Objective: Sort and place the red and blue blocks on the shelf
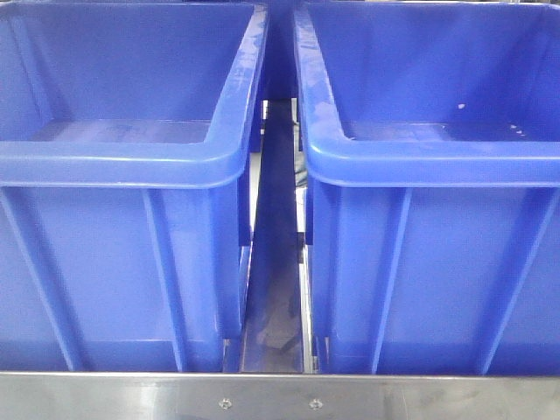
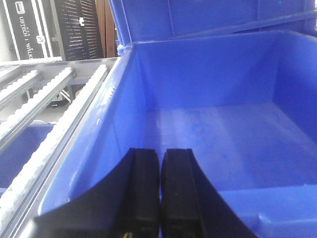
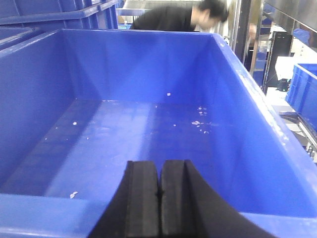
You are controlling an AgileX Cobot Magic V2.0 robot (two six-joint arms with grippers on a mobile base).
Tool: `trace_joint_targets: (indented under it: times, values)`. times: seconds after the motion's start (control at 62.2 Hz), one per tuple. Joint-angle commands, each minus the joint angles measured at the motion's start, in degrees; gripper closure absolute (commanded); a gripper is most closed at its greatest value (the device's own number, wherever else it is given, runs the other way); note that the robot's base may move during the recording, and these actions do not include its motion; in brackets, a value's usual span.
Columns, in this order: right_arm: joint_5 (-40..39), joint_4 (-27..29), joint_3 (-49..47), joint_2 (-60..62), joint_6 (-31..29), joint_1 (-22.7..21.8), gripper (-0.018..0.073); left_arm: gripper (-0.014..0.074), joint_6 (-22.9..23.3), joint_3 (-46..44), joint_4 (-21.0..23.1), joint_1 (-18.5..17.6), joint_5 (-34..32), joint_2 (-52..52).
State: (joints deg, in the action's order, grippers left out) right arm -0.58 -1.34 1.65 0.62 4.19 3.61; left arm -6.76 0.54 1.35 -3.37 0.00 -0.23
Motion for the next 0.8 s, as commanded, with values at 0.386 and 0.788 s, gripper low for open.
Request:
trace_joint_targets:
  times: [0.386,0.788]
  values:
    - [-5.2,-0.5,-1.3,1.1,-0.3,-0.4,0.0509,0.0470,0.5,2.6,1.0,0.0,-5.2,-1.4]
    - [-5.2,-0.5,-1.3,1.1,-0.3,-0.4,0.0509,0.0470,0.5,2.6,1.1,0.0,-7.7,-1.4]
